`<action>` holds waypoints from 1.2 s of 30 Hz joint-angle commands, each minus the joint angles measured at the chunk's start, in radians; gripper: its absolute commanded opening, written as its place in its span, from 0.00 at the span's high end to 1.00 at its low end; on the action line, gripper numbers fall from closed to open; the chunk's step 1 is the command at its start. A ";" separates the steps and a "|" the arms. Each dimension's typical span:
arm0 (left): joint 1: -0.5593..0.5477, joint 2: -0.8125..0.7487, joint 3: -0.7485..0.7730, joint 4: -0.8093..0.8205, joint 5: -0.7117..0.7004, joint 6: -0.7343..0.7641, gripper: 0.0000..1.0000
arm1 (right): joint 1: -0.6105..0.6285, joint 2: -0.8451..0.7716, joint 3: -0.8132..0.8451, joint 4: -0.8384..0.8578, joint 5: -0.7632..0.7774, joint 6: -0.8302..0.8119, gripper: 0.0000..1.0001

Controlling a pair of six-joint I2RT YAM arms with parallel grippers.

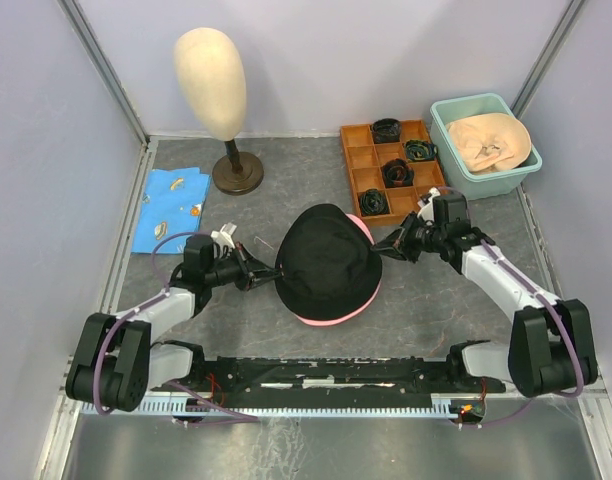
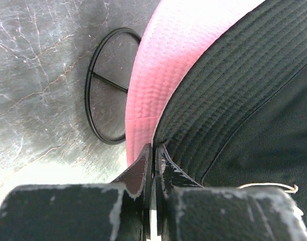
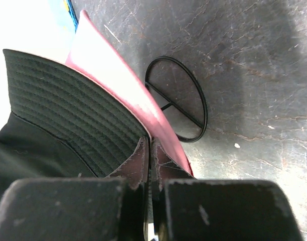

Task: Stack the hats
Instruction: Stack the hat on the hat.

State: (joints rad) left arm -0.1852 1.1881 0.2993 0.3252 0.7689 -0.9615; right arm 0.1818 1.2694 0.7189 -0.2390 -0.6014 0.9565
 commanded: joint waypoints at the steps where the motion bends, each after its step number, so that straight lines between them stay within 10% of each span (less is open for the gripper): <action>1: 0.003 0.045 0.021 -0.159 -0.083 0.103 0.97 | -0.024 0.072 0.030 -0.077 0.199 -0.084 1.00; 36: 0.005 0.029 0.055 -0.308 -0.133 0.174 0.97 | 0.104 0.304 0.232 -0.354 0.462 -0.289 1.00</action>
State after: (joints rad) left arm -0.1875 1.2087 0.3798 0.1574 0.7597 -0.8738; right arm 0.2962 1.5192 0.9771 -0.4961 -0.4416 0.7586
